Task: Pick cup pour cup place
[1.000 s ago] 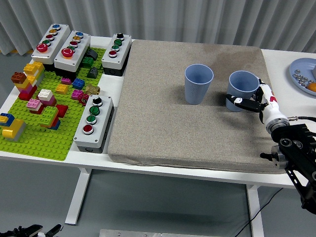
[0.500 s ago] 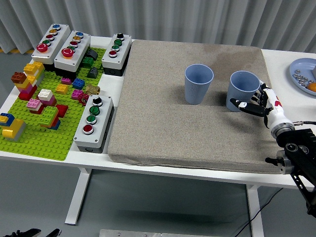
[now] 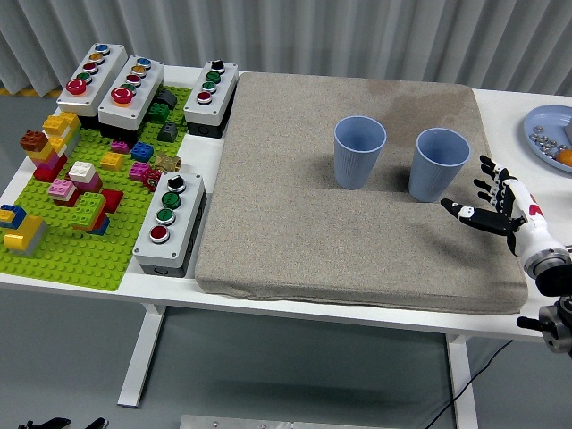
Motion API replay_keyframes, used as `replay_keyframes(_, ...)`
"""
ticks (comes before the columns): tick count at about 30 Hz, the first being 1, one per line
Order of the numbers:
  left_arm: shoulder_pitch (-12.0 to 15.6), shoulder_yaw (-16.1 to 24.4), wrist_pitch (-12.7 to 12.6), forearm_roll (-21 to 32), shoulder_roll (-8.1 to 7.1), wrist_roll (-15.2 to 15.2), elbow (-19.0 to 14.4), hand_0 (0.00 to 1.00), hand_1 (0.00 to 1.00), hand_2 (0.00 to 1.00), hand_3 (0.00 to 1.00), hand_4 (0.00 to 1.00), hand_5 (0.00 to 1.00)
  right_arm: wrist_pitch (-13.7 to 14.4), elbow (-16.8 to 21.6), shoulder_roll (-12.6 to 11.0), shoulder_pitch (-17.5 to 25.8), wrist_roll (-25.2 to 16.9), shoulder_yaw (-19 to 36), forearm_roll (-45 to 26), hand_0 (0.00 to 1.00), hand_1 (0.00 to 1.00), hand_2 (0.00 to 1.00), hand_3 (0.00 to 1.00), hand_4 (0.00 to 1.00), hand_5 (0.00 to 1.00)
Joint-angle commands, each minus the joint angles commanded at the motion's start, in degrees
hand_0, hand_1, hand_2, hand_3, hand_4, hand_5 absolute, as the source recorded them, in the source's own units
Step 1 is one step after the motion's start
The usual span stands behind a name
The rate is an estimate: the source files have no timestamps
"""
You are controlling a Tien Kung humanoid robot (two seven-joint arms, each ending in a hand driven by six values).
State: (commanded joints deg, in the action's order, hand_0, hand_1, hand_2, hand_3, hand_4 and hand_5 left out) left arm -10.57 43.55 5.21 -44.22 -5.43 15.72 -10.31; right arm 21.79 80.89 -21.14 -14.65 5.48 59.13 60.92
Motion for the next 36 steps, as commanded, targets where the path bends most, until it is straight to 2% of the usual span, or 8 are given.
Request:
replay_keyframes(10,-0.4,0.1,0.0,-0.1,0.04,0.0,0.0,0.767,0.786,0.811,0.694,0.503,0.998,1.5,1.4,0.5,-1.9,-0.4,3.2,-1.6,0.921,0.872,0.944,0.917,0.907,0.287)
replay_keyframes(14,-0.7,-0.2,0.0,0.1,-0.10,0.0,0.0,0.767,0.786,0.811,0.694,0.503,0.998,2.3,0.6,-0.5,-7.8,-1.4,6.6,-3.7,0.921,0.872,0.944,0.917,0.907,0.287)
replay_keyframes(17,-0.9,-0.7,0.0,0.7,-0.22,0.0,0.0,0.768,0.786,0.811,0.695,0.503,0.998,3.6,-2.7,-0.9,-14.2,-3.3,9.7,-8.5,0.898,0.843,0.905,0.861,0.894,0.312)
replay_keyframes(21,-1.0,-1.4,0.0,1.2,-0.37,0.0,0.0,0.768,0.786,0.811,0.695,0.503,0.998,1.9,-8.8,0.5,-21.1,-3.6,12.6,-16.5,0.898,0.843,0.905,0.861,0.894,0.312)
replay_keyframes(22,-1.0,-1.5,0.0,1.3,-0.39,0.0,0.0,0.767,0.786,0.811,0.694,0.504,0.998,1.4,-10.6,1.0,-22.7,-2.9,13.0,-18.8,0.883,0.771,0.761,0.753,0.834,0.966)
replay_keyframes(27,-1.2,-2.2,0.0,1.7,-0.41,0.0,0.0,0.768,0.786,0.811,0.694,0.502,0.998,0.6,-16.3,4.2,-26.0,-2.2,14.4,-22.7,0.903,0.777,0.776,0.752,0.799,0.998)
replay_keyframes(30,-1.2,-2.4,0.1,1.9,-0.30,0.1,0.0,0.768,0.786,0.811,0.694,0.502,0.998,1.4,-18.7,7.0,-26.4,-2.4,15.4,-20.5,0.903,0.777,0.776,0.752,0.799,0.998)
replay_keyframes(36,-1.1,-2.7,0.1,2.1,-0.23,0.0,0.0,0.768,0.786,0.811,0.694,0.502,0.998,2.3,-19.2,8.3,-25.9,-2.4,16.1,-17.5,0.912,0.786,0.782,0.756,0.797,0.998)
